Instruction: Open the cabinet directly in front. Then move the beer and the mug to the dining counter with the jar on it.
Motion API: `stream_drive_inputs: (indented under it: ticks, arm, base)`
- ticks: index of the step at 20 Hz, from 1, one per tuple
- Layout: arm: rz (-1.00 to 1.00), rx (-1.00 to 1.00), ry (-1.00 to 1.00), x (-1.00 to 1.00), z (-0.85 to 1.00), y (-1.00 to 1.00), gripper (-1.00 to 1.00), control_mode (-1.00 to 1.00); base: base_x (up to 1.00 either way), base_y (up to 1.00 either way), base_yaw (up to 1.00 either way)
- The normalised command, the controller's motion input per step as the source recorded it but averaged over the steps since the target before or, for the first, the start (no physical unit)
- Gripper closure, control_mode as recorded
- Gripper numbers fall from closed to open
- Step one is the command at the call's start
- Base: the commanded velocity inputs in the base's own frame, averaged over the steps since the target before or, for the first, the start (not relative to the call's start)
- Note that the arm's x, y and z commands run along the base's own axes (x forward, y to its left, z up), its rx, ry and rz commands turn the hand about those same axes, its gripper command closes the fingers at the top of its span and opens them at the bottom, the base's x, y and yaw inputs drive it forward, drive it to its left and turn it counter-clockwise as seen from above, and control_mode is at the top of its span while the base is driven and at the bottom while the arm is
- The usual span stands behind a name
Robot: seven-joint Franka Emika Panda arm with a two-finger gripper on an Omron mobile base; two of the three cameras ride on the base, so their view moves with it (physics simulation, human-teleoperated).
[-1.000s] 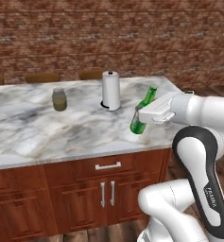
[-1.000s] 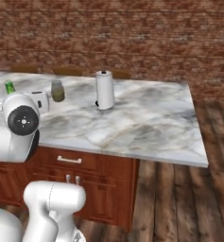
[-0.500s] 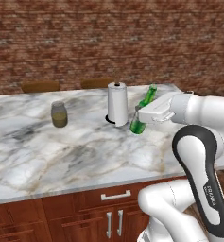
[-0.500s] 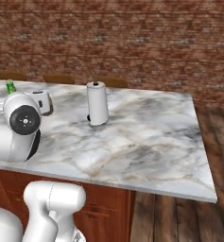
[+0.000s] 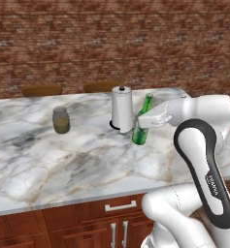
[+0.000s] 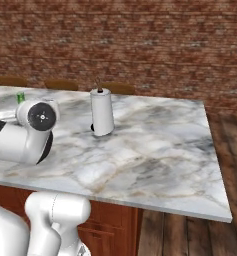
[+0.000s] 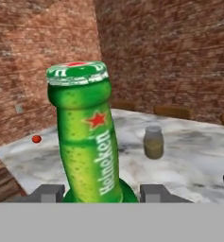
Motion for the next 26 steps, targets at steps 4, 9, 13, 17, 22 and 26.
stream_drive_inputs:
  ticks: [4, 9, 13, 17, 22, 26]
  arm:
    - [0.11, -0.13, 0.36, 0.13, -0.65, 0.00, 1.00, -1.00]
    - [0.10, -0.01, 0.12, -0.01, -0.20, 0.00, 1.00, -1.00]
    - [0.00, 0.00, 0.00, 0.00, 0.00, 0.00, 1.00, -1.00]
    - [0.00, 0.00, -0.04, 0.00, -0.07, 0.16, 1.00, -1.00]
    - [0.00, 0.00, -0.08, 0.01, -0.17, 0.40, 1.00, -1.00]
    - [0.00, 0.00, -0.13, 0.19, -0.24, 0.63, 1.00, -1.00]
  base:
    - [0.00, 0.00, 0.00]
    - [0.00, 0.00, 0.00]
    - [0.00, 0.00, 0.00]
    - [0.00, 0.00, 0.00]
    - [0.00, 0.00, 0.00]
    - [0.00, 0.00, 0.00]
